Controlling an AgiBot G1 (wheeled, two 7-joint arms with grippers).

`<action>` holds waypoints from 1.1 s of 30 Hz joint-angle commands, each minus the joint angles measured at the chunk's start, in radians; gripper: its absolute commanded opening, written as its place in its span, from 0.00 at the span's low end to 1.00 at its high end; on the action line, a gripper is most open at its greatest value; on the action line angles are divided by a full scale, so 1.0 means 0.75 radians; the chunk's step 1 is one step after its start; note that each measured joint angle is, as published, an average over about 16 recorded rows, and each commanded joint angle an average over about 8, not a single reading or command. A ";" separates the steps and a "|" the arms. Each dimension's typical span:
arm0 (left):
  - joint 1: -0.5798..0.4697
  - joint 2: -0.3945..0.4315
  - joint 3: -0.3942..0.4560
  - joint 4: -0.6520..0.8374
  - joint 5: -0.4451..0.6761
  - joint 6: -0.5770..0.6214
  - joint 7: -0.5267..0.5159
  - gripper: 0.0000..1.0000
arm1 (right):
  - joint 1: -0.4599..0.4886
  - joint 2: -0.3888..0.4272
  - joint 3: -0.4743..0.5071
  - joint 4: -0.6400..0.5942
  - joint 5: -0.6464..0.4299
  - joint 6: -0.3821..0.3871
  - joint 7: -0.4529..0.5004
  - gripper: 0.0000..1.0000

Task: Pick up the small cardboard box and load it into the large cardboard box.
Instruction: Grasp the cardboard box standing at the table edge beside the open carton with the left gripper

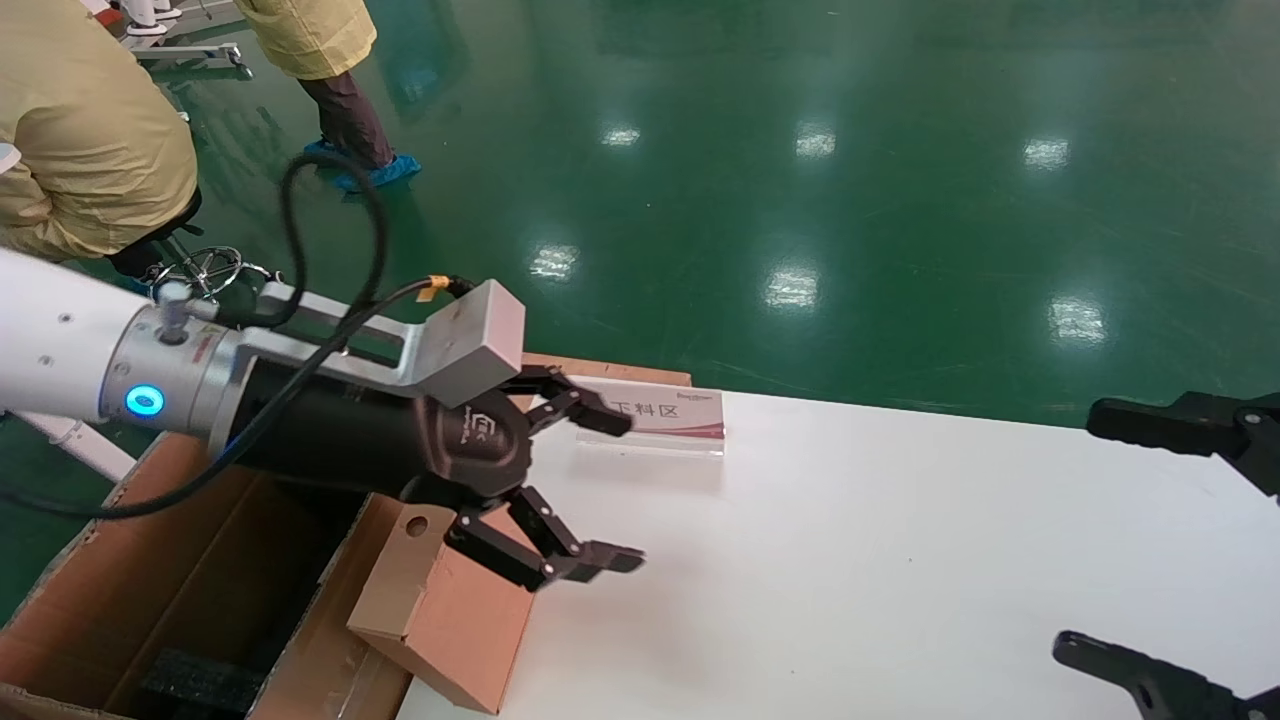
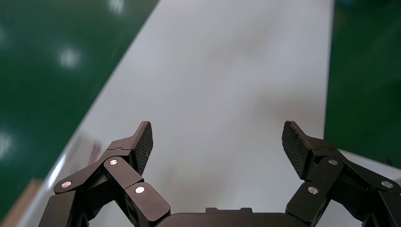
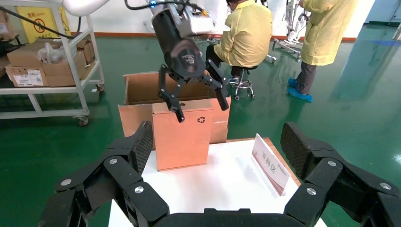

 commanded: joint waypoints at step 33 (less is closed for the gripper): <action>-0.866 0.110 1.104 -0.007 0.329 0.047 -0.711 1.00 | 0.001 0.001 -0.003 0.000 0.002 0.001 -0.002 1.00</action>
